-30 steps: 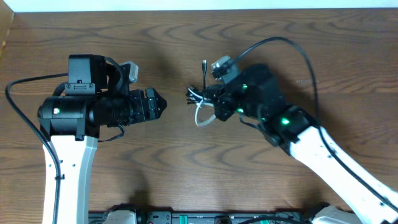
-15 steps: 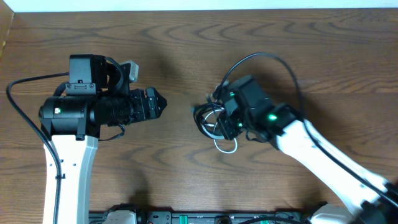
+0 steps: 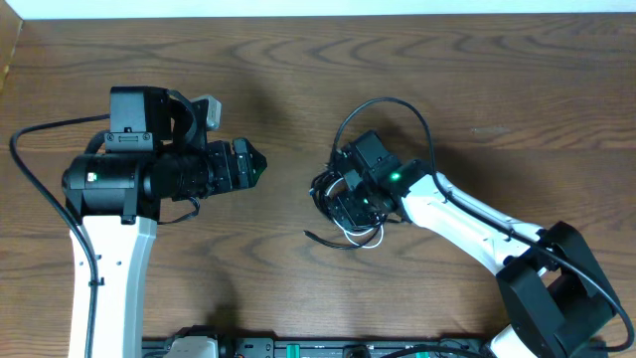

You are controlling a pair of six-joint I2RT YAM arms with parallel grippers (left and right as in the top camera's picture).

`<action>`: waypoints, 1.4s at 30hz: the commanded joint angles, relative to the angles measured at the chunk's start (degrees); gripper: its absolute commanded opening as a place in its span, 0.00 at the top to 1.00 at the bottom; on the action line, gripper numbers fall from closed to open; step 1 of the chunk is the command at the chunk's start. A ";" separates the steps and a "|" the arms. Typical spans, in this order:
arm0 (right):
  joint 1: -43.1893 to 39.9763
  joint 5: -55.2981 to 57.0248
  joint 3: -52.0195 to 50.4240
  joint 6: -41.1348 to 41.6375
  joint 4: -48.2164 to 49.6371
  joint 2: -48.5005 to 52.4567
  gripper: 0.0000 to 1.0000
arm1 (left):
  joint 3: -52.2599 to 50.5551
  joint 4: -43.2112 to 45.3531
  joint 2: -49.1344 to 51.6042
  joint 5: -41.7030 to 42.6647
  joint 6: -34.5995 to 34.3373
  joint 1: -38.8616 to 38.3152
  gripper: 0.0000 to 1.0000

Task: Untangle cables

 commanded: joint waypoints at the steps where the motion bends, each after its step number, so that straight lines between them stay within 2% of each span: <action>1: 0.17 1.14 0.37 -2.69 2.80 0.00 0.48 | -0.17 -0.11 0.33 0.31 0.59 -0.07 0.16; 3: 0.17 1.16 0.37 -2.75 3.65 0.20 0.60 | -0.17 -0.11 0.33 0.31 0.59 -0.07 0.16; 4: 0.17 1.16 0.37 -2.73 3.82 0.39 0.63 | -0.17 -0.09 0.33 0.31 0.59 -0.07 0.15; 8: 0.20 1.14 0.37 -2.69 3.76 1.57 0.65 | -0.17 -0.09 0.33 0.31 0.61 -0.07 0.16; 11: 0.20 1.07 0.37 -2.47 3.76 3.19 0.60 | -0.17 -0.11 0.33 -0.81 0.59 -0.07 0.16; 12: 0.24 0.66 0.37 -2.49 3.78 4.20 0.58 | -0.17 -0.11 0.33 -3.39 0.59 -0.07 0.20; 16: 0.92 0.48 0.37 -2.51 3.52 6.40 0.57 | -0.17 -0.11 0.33 -7.93 0.59 -0.07 0.20; 20: 2.10 0.48 0.37 -2.51 3.50 6.84 0.54 | -0.33 0.48 0.61 -8.57 0.59 -0.07 0.22; 23: 3.26 0.50 0.37 -2.54 3.54 6.84 0.48 | -0.98 0.63 1.09 -8.55 0.57 -0.09 0.24; 29: 5.31 0.50 0.37 -2.54 3.67 6.84 0.42 | -5.73 2.38 1.40 -8.57 0.59 -0.09 0.24; 37: 7.02 0.48 0.37 -2.78 2.97 6.84 0.40 | -8.90 2.51 1.40 -8.07 0.61 -0.11 0.25; 42: 7.28 0.70 0.39 -2.43 2.45 6.80 0.60 | -8.90 2.14 1.40 -8.13 0.85 -2.08 0.27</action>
